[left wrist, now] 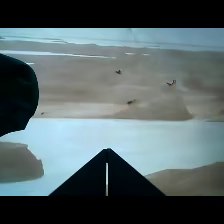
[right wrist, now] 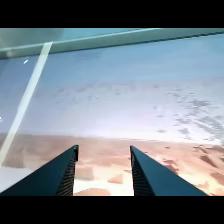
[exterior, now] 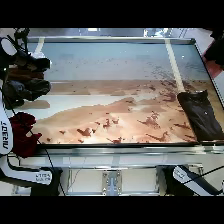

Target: Fold the shirts.

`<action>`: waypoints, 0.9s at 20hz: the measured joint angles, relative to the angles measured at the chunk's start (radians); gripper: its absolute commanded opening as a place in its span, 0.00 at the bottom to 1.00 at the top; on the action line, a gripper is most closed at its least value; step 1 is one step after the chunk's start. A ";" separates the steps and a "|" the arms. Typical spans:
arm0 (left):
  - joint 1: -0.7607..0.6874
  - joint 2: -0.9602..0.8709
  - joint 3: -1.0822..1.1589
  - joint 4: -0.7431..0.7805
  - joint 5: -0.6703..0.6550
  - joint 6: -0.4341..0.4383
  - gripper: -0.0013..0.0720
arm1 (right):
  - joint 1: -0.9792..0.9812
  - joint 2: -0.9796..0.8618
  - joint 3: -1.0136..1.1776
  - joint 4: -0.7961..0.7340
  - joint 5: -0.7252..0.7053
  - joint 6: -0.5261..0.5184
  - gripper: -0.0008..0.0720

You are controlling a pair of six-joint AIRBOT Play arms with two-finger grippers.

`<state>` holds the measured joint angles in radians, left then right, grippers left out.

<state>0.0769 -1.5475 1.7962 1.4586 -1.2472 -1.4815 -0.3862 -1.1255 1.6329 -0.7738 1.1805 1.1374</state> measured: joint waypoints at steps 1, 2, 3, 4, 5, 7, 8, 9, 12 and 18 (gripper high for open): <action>-0.001 0.000 0.000 -0.020 0.000 0.000 0.04 | 0.080 -0.040 0.001 -0.022 -0.004 -0.016 0.55; -0.002 0.000 0.000 -0.044 0.000 0.000 0.04 | 0.146 -0.076 0.003 -0.035 -0.010 -0.027 0.55; -0.002 0.000 0.000 -0.069 0.000 0.000 0.04 | 0.209 -0.116 0.005 -0.049 -0.018 -0.037 0.55; -0.002 0.000 0.000 -0.088 0.000 0.000 0.04 | 0.257 -0.148 0.005 -0.064 -0.018 -0.044 0.55; -0.002 0.000 0.000 -0.106 0.000 0.000 0.04 | 0.299 -0.179 0.006 -0.071 -0.019 -0.049 0.55; -0.002 0.000 0.000 -0.129 -0.008 0.000 0.04 | 0.354 -0.217 0.006 -0.089 -0.005 -0.055 0.55; -0.002 0.000 0.000 -0.135 -0.013 0.000 0.04 | 0.370 -0.229 0.006 -0.096 0.013 -0.058 0.55; -0.002 0.000 0.000 -0.141 -0.019 0.000 0.04 | 0.383 -0.238 0.007 -0.103 0.031 -0.061 0.55; -0.002 0.000 0.000 -0.151 -0.032 0.000 0.04 | 0.404 -0.252 0.007 -0.115 0.063 -0.064 0.55; -0.002 0.000 0.000 -0.158 -0.037 0.000 0.04 | 0.415 -0.259 0.007 -0.122 0.082 -0.066 0.55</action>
<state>0.0753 -1.5475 1.7962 1.3006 -1.2846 -1.4815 0.0284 -1.3846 1.6402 -0.8963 1.2629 1.0718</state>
